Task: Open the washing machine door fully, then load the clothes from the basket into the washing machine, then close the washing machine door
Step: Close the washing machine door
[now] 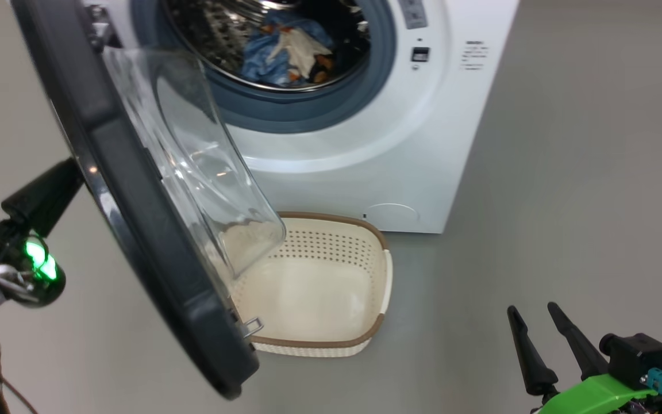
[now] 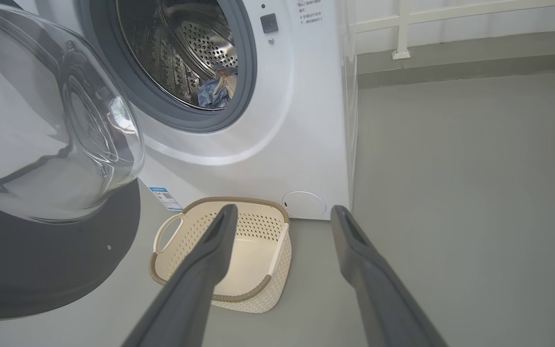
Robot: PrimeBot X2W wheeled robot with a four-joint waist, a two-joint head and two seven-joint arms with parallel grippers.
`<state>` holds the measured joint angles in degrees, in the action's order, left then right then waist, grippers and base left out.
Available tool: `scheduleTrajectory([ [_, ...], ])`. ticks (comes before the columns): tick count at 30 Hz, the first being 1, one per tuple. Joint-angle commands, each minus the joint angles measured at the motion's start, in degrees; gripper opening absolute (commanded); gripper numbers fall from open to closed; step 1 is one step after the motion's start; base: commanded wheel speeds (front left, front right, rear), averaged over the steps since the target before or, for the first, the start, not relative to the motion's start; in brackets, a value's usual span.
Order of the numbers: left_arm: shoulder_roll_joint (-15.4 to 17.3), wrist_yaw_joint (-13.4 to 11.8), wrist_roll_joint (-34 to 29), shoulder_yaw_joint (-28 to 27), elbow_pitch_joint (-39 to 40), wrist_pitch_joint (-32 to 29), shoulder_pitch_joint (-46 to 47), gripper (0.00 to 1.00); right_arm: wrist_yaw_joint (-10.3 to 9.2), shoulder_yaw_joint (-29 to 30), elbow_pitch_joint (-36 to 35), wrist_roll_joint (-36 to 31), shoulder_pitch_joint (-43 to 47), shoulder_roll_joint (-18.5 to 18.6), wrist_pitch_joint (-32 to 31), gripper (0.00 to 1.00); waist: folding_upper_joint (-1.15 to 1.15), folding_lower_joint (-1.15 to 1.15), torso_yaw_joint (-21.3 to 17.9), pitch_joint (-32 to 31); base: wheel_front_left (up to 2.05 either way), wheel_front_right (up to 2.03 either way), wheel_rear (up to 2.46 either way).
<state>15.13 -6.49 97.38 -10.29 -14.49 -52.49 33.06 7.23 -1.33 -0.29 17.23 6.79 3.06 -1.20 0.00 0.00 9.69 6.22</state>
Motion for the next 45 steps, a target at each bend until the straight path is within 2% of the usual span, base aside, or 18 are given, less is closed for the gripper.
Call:
scheduleTrajectory([
  [1, 1.55, 0.95, -0.17, -1.16, 1.42, -0.10, 3.09, 0.00, 0.25, -1.11, -1.33, 0.37, -2.78, 0.31, 0.80, 1.00, 0.00, 0.00, -2.03, 0.71, 0.00, 0.00, 0.00],
  [16, -1.53, 4.70, -1.93, -2.40, -5.48, 6.52, 8.62, 0.00, 0.25, -1.94, 1.29, 1.33, -5.02, -0.11, 3.29, 1.00, 0.00, 0.00, -12.12, 2.36, 0.00, 0.00, 0.00],
  [23, -1.55, 6.88, -3.11, -4.08, -8.90, 10.50, 10.78, 0.00, 0.25, -2.66, 2.52, 1.97, -5.79, -0.16, 4.27, 1.00, 0.00, 0.00, -16.29, 2.92, 0.00, 0.00, 0.00],
  [28, -0.67, 9.36, -4.88, -5.42, -12.26, 14.37, 12.67, 0.00, 0.25, -3.28, 3.40, 2.53, -6.30, -0.17, 4.87, 1.00, 0.00, 0.00, -18.46, 3.12, 0.00, 0.00, 0.00],
  [37, -0.91, 11.80, -5.96, -5.74, -16.69, 16.70, 14.77, 0.00, 0.25, -3.38, 4.41, 2.93, -6.52, -0.17, 5.66, 1.00, 0.00, 0.00, -19.62, 3.12, 0.00, 0.00, 0.00],
  [45, -1.14, 12.95, -8.25, -4.19, -18.49, 17.25, 13.90, 0.00, 0.25, -2.72, 5.18, 2.79, -6.36, -0.18, 5.97, 1.00, 0.00, 0.00, -18.22, 2.19, 0.00, 0.00, 0.00],
])
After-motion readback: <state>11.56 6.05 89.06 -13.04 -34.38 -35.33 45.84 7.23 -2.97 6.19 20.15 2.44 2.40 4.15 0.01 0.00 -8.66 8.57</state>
